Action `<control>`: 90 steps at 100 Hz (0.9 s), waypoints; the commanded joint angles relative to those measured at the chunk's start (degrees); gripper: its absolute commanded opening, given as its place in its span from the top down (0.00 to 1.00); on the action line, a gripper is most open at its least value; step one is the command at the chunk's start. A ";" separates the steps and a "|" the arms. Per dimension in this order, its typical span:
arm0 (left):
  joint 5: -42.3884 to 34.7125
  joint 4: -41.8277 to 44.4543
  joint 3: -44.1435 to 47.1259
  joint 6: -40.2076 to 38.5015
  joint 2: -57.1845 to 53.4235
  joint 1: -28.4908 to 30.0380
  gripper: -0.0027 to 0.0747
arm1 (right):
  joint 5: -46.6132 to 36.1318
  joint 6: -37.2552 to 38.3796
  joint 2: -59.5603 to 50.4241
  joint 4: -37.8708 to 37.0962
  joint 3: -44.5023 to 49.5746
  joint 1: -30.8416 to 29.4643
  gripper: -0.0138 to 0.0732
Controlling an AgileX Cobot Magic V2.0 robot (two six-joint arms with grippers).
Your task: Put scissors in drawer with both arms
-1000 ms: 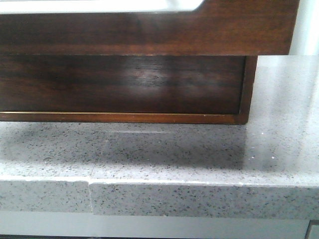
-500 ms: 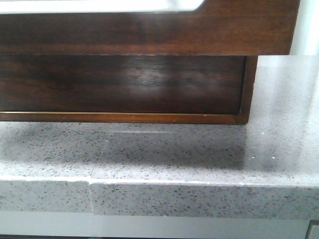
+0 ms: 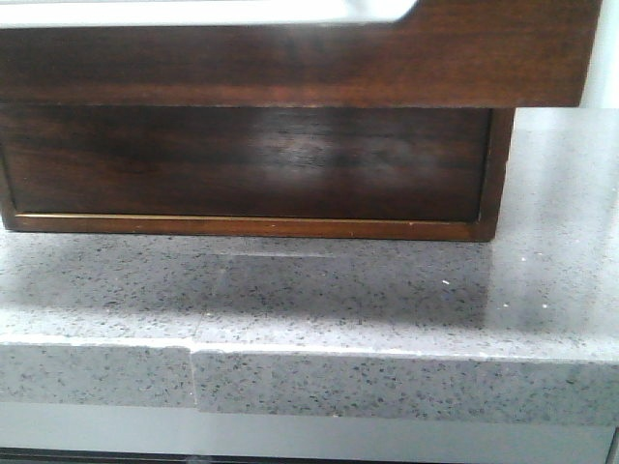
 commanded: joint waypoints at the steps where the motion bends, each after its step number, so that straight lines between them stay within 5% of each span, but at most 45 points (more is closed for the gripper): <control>1: -6.27 4.97 2.41 -9.03 -1.82 0.13 0.99 | -4.85 0.01 0.91 -1.12 -1.00 -0.01 0.92; 45: -5.41 -0.87 12.87 -14.44 -1.82 0.13 0.99 | -4.85 0.01 0.91 -1.12 -1.00 -0.01 0.92; 90: -5.41 -1.99 12.91 -14.61 -1.82 0.13 0.99 | -4.75 0.01 0.91 -1.12 -1.00 -0.01 0.92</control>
